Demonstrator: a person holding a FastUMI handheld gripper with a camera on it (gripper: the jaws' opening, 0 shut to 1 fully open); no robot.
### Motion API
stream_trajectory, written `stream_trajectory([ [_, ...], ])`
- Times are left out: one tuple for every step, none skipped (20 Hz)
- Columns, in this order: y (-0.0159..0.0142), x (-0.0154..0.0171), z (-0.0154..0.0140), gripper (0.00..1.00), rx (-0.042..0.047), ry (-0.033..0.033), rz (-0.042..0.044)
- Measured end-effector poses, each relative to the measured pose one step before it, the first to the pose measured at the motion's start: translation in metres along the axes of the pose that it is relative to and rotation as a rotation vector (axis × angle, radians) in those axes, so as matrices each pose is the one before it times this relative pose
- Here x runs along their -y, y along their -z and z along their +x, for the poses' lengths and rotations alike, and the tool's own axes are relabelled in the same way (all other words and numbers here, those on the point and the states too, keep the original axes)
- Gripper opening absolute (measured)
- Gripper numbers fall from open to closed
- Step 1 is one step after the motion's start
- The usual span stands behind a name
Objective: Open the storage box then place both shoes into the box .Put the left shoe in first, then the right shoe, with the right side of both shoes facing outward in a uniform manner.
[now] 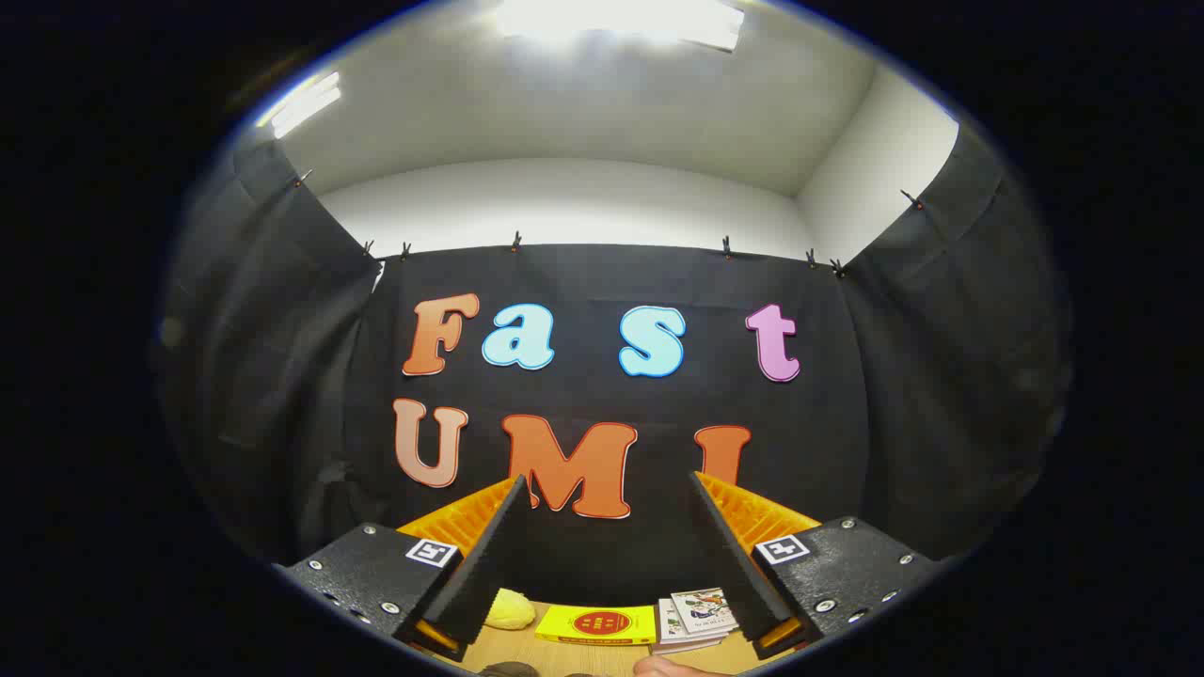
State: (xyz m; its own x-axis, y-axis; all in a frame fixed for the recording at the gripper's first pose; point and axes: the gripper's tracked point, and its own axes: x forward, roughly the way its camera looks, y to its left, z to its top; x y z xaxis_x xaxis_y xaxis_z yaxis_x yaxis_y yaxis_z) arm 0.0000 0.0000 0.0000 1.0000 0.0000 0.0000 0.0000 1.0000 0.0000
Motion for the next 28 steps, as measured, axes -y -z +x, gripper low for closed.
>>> stream_trajectory([
  [0.00078, -0.00052, 0.00091, 0.99, -0.00117, -0.00028, 0.00398],
  [-0.00051, -0.00048, 0.00154, 0.99, 0.00129, -0.00044, 0.0003],
  [-0.00033, 0.00071, -0.0002, 0.99, 0.00187, 0.00707, -0.00185],
  [-0.00065, 0.00373, 0.00089, 0.99, 0.00298, 0.01863, -0.00452],
  [-0.00093, 0.00442, 0.00196, 0.99, 0.00771, 0.02259, -0.00516],
  [-0.00105, 0.00274, 0.00131, 0.99, 0.00718, 0.01314, -0.00704],
  [0.00069, -0.00139, 0.00075, 0.99, 0.00058, 0.00271, -0.00308],
  [0.001, -0.00068, -0.00088, 0.99, -0.00588, -0.00324, 0.00157],
  [0.00133, -0.00086, 0.00044, 0.99, -0.00752, -0.00514, 0.00073],
  [0.0003, -0.00037, 0.00046, 0.99, -0.00434, -0.00237, -0.00094],
  [0.00005, 0.00288, 0.00017, 0.99, -0.00123, 0.00399, -0.00287],
  [0.00019, 0.00098, 0.00052, 0.99, -0.00107, 0.00189, -0.00279],
  [0.00027, -0.00344, -0.00023, 0.99, 0.00151, -0.00944, 0.00234],
  [-0.00059, -0.0034, -0.00084, 0.99, 0.00523, -0.00719, 0.00588],
  [0.00041, -0.00026, -0.00059, 0.99, 0.00482, -0.00199, 0.00737],
  [0.00221, -0.00259, 0.00044, 0.99, -0.00018, -0.00668, 0.00291],
  [0.00399, -0.00233, 0.00053, 0.99, -0.00689, -0.00753, -0.00007],
  [0.00555, -0.00346, -0.00089, 0.99, -0.01203, -0.01285, -0.00185],
  [0.00614, -0.00374, -0.00007, 0.99, -0.01544, -0.01131, -0.00222],
  [0.00612, -0.00324, 0.0006, 0.99, -0.01755, -0.01165, 0.00125],
  [0.00563, -0.00503, 0.0006, 0.99, -0.01571, -0.01584, 0.00339],
  [0.00525, -0.0059, 0.00145, 0.99, -0.00979, -0.01944, 0.00693],
  [0.00463, -0.00712, -0.00048, 0.99, -0.0024, -0.02567, 0.00836],
  [0.00396, -0.00677, 0.00046, 0.99, 0.00177, -0.02139, 0.01011],
  [0.00655, -0.00622, 0.00157, 0.99, -0.00708, -0.02582, 0.01223],
  [0.00938, -0.00817, 0.00081, 0.99, -0.01817, -0.02812, 0.01888],
  [0.01254, -0.00955, 0.00082, 0.99, -0.0298, -0.03358, 0.0255],
  [0.01406, -0.01093, 0.00078, 0.99, -0.03837, -0.04082, 0.03263],
])
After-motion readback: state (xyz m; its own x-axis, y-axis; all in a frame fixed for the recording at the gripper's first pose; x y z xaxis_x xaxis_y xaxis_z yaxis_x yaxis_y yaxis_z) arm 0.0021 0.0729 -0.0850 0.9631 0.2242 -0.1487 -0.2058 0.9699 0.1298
